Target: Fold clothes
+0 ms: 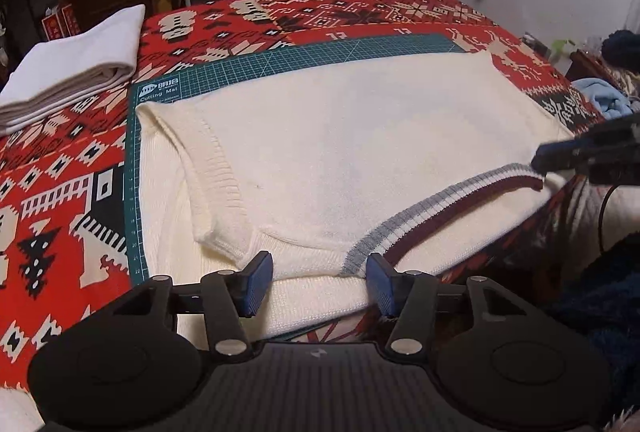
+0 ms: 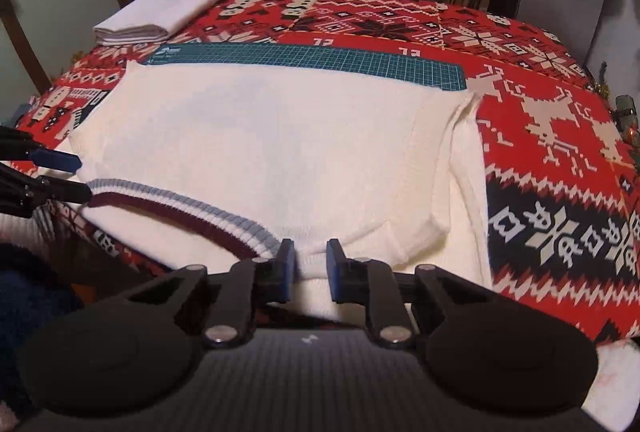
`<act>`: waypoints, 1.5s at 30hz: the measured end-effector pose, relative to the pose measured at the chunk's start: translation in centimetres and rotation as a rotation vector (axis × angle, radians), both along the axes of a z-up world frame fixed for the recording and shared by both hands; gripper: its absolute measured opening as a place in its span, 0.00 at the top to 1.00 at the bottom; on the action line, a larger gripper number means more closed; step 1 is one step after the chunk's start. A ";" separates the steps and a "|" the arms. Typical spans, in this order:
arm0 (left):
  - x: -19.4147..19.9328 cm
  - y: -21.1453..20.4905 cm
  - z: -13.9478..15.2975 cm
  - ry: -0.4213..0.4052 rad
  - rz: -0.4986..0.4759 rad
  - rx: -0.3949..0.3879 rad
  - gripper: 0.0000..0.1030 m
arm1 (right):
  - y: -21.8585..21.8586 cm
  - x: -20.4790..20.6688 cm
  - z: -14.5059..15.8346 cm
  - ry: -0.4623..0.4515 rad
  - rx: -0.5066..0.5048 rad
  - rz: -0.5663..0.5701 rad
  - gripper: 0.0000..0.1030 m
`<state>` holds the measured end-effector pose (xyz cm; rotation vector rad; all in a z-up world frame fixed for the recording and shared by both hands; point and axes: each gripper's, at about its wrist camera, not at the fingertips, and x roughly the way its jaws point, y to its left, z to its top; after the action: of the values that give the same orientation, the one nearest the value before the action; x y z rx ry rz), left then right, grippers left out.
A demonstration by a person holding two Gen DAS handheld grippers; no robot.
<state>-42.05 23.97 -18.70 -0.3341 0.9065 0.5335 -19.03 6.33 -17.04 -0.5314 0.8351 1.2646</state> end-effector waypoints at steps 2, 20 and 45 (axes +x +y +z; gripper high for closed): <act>-0.1 0.0 0.2 -0.001 0.007 -0.003 0.53 | -0.4 0.2 0.0 0.012 -0.003 -0.001 0.82; -2.6 3.4 0.3 -0.094 0.180 -0.089 0.85 | -2.7 4.3 -0.4 0.072 0.010 -0.162 0.95; -3.2 5.1 0.3 -0.122 0.258 -0.141 0.87 | -3.6 6.5 0.9 0.116 0.099 -0.297 0.91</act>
<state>-45.27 29.06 -18.42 -0.6108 0.7886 0.6796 -12.58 2.69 -16.15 -0.2449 0.9068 1.0637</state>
